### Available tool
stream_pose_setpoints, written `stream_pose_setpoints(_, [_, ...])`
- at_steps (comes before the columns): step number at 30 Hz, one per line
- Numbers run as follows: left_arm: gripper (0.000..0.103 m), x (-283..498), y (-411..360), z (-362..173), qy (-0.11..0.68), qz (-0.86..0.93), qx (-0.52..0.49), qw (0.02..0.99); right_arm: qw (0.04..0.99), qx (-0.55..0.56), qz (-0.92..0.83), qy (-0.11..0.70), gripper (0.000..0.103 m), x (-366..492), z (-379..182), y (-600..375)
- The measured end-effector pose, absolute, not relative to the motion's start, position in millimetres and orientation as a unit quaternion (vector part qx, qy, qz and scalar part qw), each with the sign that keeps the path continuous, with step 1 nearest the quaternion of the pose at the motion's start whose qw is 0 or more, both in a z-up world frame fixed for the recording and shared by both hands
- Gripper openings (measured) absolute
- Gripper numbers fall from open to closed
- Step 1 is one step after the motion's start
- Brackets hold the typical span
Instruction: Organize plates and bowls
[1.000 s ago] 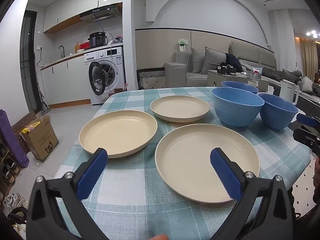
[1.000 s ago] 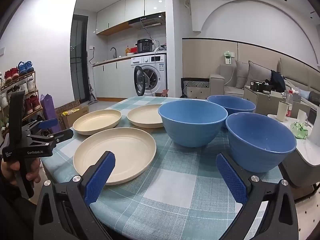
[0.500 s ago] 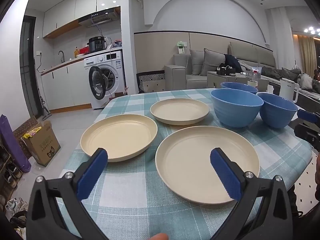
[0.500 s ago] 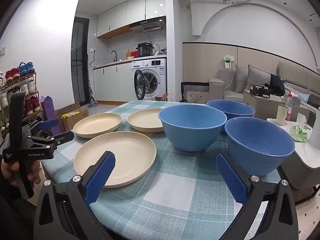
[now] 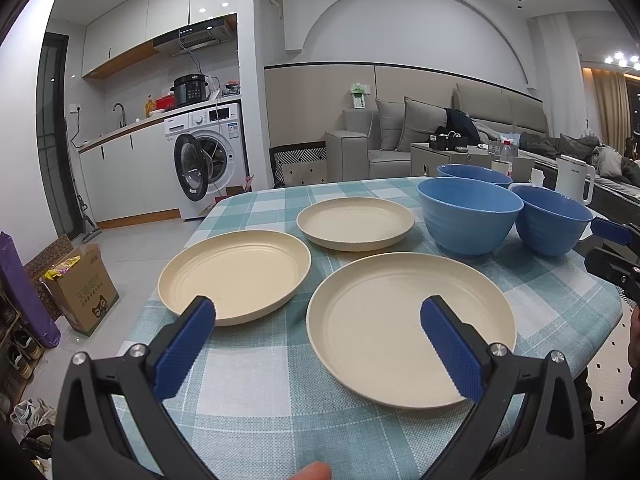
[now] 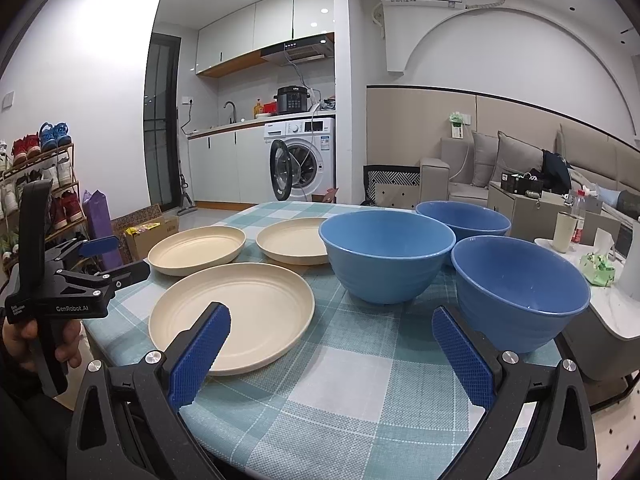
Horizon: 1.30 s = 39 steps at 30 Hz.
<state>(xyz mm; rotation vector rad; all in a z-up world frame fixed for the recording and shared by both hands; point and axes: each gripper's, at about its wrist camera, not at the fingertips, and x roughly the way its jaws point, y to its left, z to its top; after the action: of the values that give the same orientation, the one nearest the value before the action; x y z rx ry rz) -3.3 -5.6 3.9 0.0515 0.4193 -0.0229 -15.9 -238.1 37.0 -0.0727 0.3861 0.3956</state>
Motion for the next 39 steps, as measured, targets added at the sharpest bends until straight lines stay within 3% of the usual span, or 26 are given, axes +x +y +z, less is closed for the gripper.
stream_pose_setpoints(39, [0.103, 1.1, -10.0, -0.3, 0.208, -0.031, 0.032, 0.977, 0.956, -0.05, 0.199, 0.208, 0.103, -11.3, 35.3, -236.8])
